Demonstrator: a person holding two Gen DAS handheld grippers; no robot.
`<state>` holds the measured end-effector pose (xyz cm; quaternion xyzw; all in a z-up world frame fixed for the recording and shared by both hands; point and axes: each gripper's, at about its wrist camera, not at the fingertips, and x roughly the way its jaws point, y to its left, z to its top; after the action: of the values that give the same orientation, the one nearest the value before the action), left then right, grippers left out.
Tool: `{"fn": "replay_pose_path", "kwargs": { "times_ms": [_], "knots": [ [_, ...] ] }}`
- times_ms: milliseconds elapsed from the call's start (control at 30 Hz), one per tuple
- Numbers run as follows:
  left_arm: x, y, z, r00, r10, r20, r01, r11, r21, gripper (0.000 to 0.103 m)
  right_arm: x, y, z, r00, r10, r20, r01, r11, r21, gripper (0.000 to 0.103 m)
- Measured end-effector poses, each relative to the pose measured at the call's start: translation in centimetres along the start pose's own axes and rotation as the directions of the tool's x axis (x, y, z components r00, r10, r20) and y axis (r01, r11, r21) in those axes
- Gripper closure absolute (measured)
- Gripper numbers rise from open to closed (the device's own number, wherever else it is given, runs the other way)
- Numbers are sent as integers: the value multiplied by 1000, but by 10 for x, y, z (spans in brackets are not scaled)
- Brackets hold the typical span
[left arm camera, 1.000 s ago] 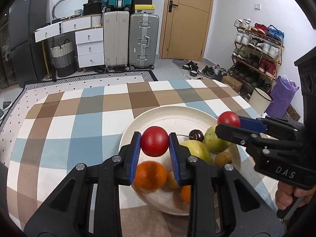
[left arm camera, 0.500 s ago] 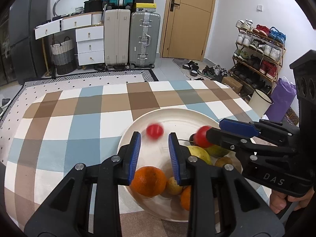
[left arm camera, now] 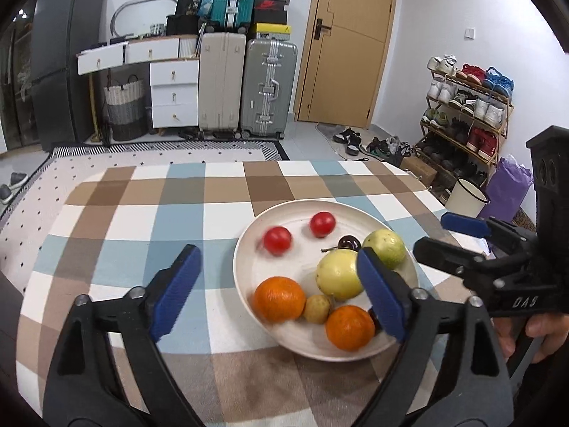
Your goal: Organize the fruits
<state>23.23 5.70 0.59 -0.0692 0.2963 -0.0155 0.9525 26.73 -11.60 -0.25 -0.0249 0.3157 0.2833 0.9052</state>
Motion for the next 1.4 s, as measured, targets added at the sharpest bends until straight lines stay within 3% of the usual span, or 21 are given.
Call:
{"fn": "replay_pose_path", "kwargs": {
  "times_ms": [33, 67, 233, 700, 900, 1033, 1400],
  "knots": [
    [-7, -1, -2, 1000, 1, 14, -1, 1000, 4, 2, -4, -1, -2, 1000, 6, 7, -6, 1000, 2, 2],
    [-13, -2, -5, 1000, 3, 28, -3, 1000, 6, 1, -8, -1, -3, 1000, 12, 11, -12, 1000, 1, 2],
    [-41, -8, -18, 997, 11, 72, -12, 1000, 16, 1, -25, 5, -16, 999, 30, 14, -29, 999, -30, 1],
    [-95, -20, -51, 996, 26, 84, -28, 999, 28, 1, -72, 13, -49, 999, 29, 38, -27, 998, -57, 1],
    [-94, -19, -62, 996, 39, 82, -41, 999, 22, 1, -77, 8, -62, 998, 39, 50, -37, 998, -54, 1],
    [-88, -20, -64, 994, 48, 94, -51, 998, 29, 1, -77, 6, -70, 992, 79, 98, -73, 995, -64, 1],
    [-71, -19, -67, 988, 56, 144, -60, 998, 23, 1, -73, 14, -75, 978, 85, 188, -60, 989, -132, 1]
  ]
}}
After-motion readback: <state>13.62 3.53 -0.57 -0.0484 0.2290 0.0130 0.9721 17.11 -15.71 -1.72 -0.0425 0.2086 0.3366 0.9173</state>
